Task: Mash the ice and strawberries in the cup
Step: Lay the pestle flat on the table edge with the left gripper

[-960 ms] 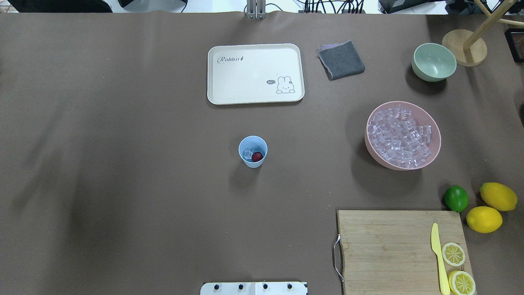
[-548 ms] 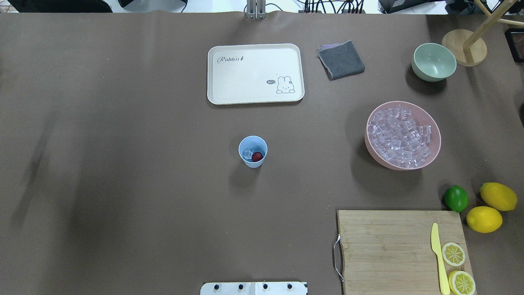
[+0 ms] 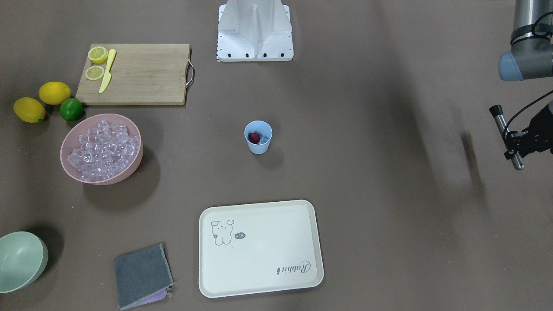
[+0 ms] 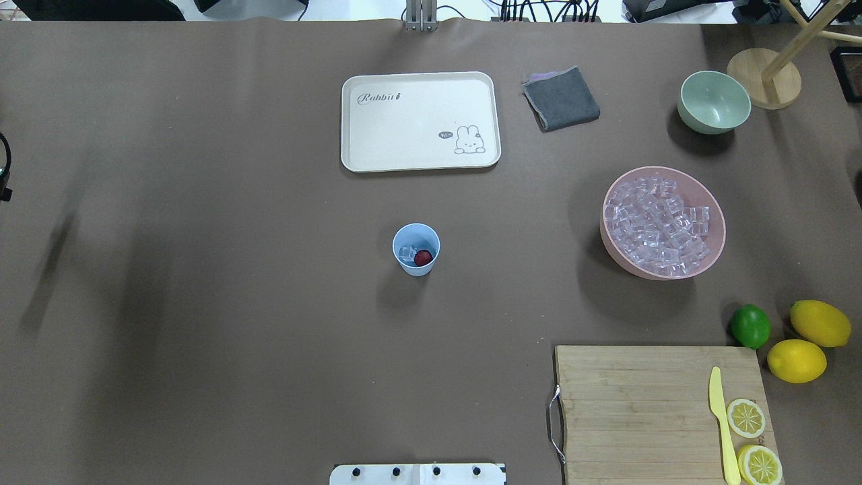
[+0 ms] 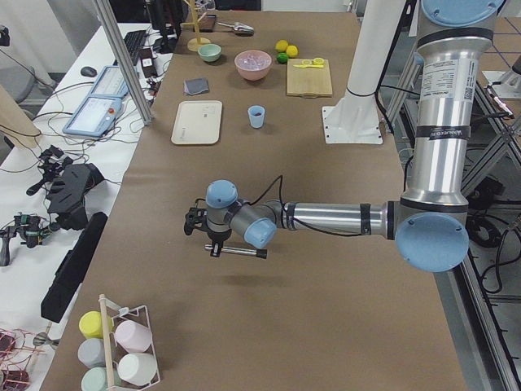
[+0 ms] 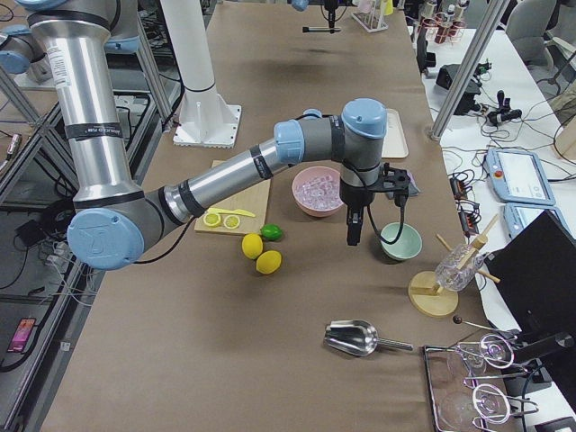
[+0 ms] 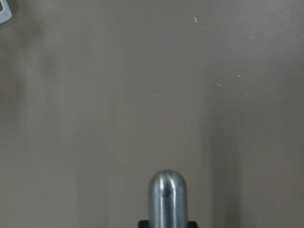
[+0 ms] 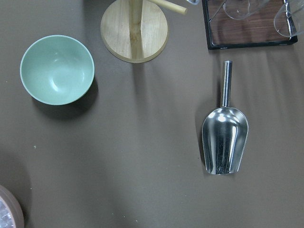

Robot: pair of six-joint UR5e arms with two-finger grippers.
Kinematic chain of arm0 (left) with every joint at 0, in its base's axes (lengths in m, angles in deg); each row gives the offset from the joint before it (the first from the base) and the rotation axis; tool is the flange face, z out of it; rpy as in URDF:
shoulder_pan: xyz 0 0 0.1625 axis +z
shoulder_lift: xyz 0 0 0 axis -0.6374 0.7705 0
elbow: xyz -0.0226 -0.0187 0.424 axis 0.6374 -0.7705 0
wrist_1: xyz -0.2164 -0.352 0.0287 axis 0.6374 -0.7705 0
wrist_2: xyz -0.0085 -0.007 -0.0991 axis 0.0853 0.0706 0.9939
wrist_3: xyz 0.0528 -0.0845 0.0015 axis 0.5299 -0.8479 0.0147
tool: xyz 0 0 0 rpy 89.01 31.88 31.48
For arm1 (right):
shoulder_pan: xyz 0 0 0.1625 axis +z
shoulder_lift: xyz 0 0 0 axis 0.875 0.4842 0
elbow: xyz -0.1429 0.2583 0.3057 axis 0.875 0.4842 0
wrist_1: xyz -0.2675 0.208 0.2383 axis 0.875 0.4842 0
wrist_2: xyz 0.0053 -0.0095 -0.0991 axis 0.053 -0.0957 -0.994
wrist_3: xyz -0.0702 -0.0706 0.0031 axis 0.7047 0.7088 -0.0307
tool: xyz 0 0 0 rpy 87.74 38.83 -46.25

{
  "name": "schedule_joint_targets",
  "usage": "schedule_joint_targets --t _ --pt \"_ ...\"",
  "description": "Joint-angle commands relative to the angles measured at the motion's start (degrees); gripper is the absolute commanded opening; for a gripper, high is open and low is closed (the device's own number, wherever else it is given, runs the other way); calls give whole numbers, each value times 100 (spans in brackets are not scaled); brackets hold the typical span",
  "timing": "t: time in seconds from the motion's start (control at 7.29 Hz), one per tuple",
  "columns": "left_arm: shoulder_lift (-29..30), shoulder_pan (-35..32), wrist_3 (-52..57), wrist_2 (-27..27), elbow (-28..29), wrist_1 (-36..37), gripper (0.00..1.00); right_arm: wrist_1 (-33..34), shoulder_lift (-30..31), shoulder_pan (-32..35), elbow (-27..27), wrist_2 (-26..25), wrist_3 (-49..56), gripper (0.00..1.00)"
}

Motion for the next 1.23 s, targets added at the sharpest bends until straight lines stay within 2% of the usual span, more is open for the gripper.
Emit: schedule_joint_targets --t 0.0,0.55,1.1 --pt "75 -46 238 -9 300 -19 0 0 11 0 -52 -1 -3 100" --pt "144 -29 159 -36 493 -27 0 0 -7 -44 -52 -27 -3 100" --pt "399 243 -579 -44 502 -62 0 0 -16 -44 -44 -71 -3 100"
